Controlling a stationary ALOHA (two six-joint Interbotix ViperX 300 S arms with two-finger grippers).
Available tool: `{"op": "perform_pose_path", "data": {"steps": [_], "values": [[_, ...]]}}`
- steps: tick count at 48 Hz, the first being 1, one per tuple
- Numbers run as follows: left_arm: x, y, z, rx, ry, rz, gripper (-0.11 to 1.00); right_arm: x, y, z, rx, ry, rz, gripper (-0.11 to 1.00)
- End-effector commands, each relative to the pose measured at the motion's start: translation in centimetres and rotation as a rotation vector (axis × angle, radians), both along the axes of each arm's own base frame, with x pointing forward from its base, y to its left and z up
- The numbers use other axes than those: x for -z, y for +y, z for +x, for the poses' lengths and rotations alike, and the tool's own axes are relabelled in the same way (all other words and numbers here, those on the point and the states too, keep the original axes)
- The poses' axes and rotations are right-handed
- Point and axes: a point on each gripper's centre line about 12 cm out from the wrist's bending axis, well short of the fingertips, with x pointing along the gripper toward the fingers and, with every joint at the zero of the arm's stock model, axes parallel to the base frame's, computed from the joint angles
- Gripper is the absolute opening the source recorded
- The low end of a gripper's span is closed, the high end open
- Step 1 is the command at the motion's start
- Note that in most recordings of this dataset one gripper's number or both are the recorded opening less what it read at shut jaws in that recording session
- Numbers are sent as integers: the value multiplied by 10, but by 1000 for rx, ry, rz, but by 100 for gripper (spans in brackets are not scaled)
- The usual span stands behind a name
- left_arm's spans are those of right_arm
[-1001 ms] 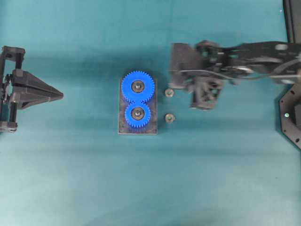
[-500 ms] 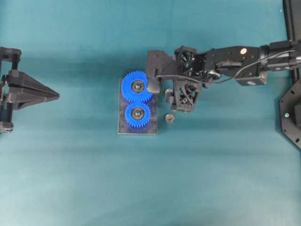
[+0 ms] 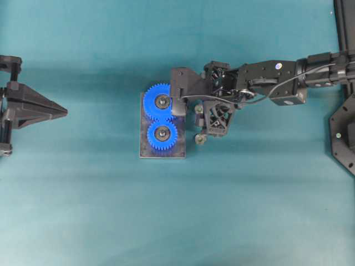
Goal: Insert the washer onto the shaft.
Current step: 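Close the right gripper on the upper washer and lift it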
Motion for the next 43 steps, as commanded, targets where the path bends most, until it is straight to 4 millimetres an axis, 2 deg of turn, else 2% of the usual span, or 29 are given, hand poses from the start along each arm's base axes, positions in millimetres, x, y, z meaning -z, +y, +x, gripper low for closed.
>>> {"op": "perform_pose_path", "data": {"steps": [1, 9, 32, 36, 43], "values": [[-6, 0, 2, 0, -15, 0, 1, -7, -3, 2, 0, -24, -6, 79], [-6, 0, 2, -1, -15, -2, 1, 0, -2, -3, 3, -3, -1, 78], [-6, 0, 2, -1, -17, -3, 1, 2, -5, -7, 18, 4, 2, 75], [-6, 0, 2, -1, -17, -2, 1, 1, -6, -7, 19, 4, 2, 70], [-6, 0, 2, -1, -18, -5, 1, 2, -8, -8, 27, 10, 4, 49]]}}
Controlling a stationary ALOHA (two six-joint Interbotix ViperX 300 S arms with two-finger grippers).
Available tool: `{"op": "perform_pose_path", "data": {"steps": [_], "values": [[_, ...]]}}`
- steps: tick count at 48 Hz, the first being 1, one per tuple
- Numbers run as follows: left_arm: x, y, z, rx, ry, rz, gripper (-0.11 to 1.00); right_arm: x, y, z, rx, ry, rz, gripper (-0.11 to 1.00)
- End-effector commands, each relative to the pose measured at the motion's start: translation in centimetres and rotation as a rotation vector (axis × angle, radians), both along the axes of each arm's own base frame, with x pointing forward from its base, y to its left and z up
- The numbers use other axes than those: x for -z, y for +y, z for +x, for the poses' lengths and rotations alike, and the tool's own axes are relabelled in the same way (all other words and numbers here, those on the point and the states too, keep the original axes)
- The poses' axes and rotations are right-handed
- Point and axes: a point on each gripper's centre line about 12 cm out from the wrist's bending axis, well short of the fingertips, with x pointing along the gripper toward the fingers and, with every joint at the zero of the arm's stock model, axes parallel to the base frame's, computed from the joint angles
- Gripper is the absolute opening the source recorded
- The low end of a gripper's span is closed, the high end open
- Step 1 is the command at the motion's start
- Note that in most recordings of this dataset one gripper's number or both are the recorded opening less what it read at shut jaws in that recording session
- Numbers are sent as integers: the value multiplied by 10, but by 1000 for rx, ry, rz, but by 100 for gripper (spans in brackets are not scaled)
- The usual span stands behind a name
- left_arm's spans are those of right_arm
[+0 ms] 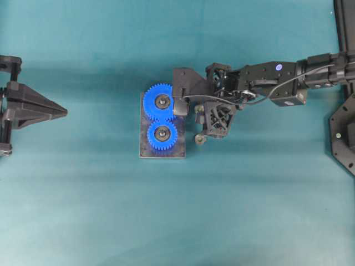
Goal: Insert the washer onto the shaft.
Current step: 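Close the right gripper on the upper washer and lift it, then carry the washer over the upper blue gear and lower onto its shaft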
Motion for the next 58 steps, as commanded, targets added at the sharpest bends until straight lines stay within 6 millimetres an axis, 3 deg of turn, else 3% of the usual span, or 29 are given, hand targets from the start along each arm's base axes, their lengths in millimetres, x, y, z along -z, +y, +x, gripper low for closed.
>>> {"op": "perform_pose_path", "data": {"steps": [1, 5, 16, 36, 49, 58], "values": [[-5, 0, 2, 1, -14, -2, 1, -7, -7, -1, 14, -11, -6, 47], [-5, 0, 2, 0, -14, -5, 1, -6, -7, -2, 11, -8, -7, 33], [-3, 0, 1, -8, -10, -31, 1, -8, -7, -5, 16, 2, -3, 32], [-4, 0, 2, -7, -15, -30, 1, -82, -2, 11, -10, -69, -14, 32], [-5, 0, 2, -7, -18, -30, 1, -111, 3, 41, -53, -92, -23, 32], [-4, 0, 1, -7, -16, -30, 1, -117, 1, 59, -91, -89, -38, 32]]}}
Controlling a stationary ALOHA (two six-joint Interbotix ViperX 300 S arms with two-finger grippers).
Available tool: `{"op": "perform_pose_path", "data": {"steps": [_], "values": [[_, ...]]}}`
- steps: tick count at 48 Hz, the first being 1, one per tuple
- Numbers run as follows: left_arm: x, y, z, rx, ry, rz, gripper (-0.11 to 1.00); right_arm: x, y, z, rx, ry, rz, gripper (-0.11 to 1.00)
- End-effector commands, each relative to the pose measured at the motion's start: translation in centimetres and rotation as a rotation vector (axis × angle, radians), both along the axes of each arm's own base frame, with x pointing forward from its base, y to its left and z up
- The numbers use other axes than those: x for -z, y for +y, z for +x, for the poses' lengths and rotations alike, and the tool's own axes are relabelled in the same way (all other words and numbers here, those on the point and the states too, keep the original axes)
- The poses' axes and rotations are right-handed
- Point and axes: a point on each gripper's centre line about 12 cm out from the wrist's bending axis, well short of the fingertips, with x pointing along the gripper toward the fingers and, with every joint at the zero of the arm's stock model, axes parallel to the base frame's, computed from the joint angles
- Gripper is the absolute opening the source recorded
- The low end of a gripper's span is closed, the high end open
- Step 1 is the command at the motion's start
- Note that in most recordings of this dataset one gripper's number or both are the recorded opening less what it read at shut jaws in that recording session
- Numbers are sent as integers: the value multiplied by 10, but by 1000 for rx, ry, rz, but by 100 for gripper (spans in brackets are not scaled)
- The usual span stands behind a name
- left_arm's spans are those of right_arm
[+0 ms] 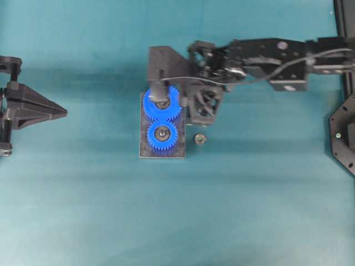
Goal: Insert the washer onto the shaft.
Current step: 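Carry the washer over the upper blue gear and lower onto its shaft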
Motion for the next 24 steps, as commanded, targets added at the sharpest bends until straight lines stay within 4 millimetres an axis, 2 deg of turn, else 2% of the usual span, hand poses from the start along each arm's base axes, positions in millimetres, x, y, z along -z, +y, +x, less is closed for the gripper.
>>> {"op": "perform_pose_path", "data": {"steps": [1, 13, 24], "values": [[-6, 0, 2, 2, -20, 1, 1, -17, -1, 13, -27, -41, -18, 32], [-6, 0, 1, 2, -25, 1, 1, -12, -2, 34, -64, -17, -30, 32], [-6, -1, -1, 4, -28, 3, 1, -8, -2, 43, -85, -14, -36, 32]]}}
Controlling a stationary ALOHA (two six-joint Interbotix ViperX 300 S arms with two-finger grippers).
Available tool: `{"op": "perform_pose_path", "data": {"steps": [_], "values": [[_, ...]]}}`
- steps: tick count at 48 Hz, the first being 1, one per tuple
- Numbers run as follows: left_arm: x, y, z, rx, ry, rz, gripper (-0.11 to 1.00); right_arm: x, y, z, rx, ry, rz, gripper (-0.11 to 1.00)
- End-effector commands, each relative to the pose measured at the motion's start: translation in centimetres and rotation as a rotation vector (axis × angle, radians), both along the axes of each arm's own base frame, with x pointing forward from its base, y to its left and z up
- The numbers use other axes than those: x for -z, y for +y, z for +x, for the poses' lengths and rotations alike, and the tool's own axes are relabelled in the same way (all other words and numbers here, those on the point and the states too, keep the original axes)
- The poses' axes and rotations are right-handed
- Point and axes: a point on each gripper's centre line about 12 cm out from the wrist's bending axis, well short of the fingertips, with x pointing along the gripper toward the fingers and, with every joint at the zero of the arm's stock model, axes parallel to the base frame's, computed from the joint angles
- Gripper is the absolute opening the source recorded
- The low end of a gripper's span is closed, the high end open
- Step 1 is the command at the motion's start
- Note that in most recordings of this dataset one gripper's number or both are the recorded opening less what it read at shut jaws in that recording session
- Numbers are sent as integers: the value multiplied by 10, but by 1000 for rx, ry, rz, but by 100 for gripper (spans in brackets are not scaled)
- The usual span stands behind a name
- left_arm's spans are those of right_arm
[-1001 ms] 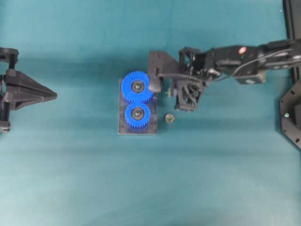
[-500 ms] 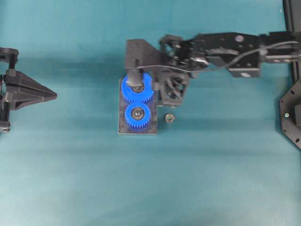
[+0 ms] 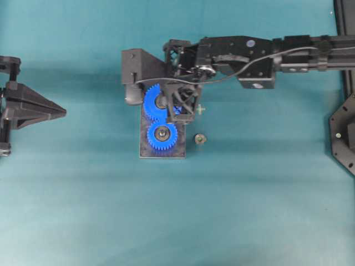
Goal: Insert the washer onto the shaft.
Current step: 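Carry the washer over the upper blue gear and lower onto its shaft, then open the right gripper to release the washer and lift away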
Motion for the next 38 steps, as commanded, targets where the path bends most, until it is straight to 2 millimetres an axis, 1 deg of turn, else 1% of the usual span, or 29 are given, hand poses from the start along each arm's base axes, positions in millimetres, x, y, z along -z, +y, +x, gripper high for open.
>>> {"op": "perform_pose_path", "data": {"steps": [1, 14, 38], "values": [[-5, 0, 1, 2, -20, 1, 1, -17, 3, 6, -22, -40, -12, 32], [-5, 0, -1, 2, -25, 1, 1, -7, 5, 6, -24, -6, -5, 32], [-4, 0, -1, 2, -23, 0, 1, -5, 3, 6, -14, -1, -2, 32]]}}
